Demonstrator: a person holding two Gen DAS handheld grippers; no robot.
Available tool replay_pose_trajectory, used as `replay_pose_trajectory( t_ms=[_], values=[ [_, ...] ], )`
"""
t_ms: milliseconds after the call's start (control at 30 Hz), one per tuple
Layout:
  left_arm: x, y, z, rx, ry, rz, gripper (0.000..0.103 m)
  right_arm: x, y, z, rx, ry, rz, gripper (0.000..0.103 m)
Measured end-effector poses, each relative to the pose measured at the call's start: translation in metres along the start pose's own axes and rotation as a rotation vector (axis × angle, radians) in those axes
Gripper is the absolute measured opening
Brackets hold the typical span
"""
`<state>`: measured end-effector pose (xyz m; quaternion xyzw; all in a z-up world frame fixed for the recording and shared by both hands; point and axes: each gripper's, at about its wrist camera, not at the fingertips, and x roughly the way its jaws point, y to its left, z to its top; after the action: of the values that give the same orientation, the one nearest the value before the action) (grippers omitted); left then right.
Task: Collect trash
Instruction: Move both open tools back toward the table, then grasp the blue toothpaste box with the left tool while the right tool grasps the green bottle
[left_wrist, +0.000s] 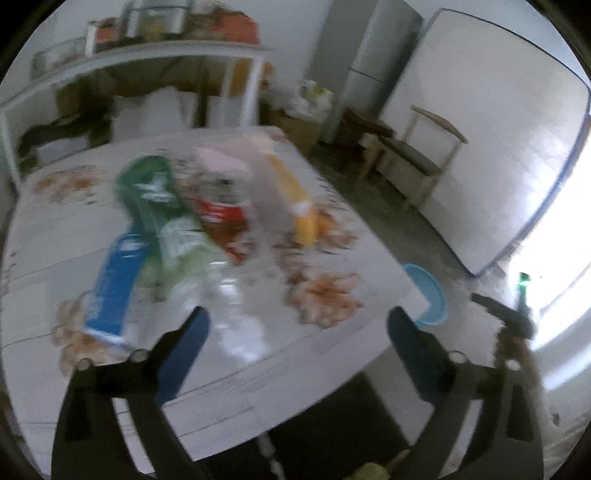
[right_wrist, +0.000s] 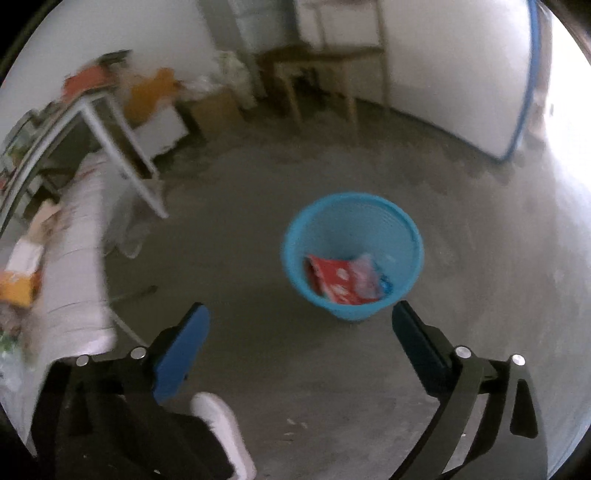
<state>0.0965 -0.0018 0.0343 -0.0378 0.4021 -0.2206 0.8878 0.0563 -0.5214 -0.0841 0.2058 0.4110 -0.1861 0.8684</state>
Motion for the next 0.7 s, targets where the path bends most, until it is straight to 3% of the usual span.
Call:
replay_pose_trajectory(
  t_ms=[133,233,333,433,700],
  values=[
    [-0.018,0.023,-0.009,-0.02,-0.06,0.054,0.097,-0.045,0.076,0.0,-0.104,-0.059,-0.006,0.095],
    [-0.026,0.043,-0.018,-0.061,-0.076,0.064,0.097,-0.057,0.124,-0.007,-0.186,-0.097,0.013,0.095],
    [-0.027,0.056,-0.027,-0.107,-0.07,0.085,0.097,-0.059,0.179,-0.022,-0.324,-0.147,0.12,0.095],
    [-0.023,0.067,-0.035,-0.142,-0.047,0.121,0.097,-0.069,0.233,-0.039,-0.45,-0.178,0.287,0.095],
    [-0.026,0.12,-0.03,-0.225,-0.15,-0.014,0.097,-0.067,0.347,-0.054,-0.615,0.01,0.595,0.095]
  ],
)
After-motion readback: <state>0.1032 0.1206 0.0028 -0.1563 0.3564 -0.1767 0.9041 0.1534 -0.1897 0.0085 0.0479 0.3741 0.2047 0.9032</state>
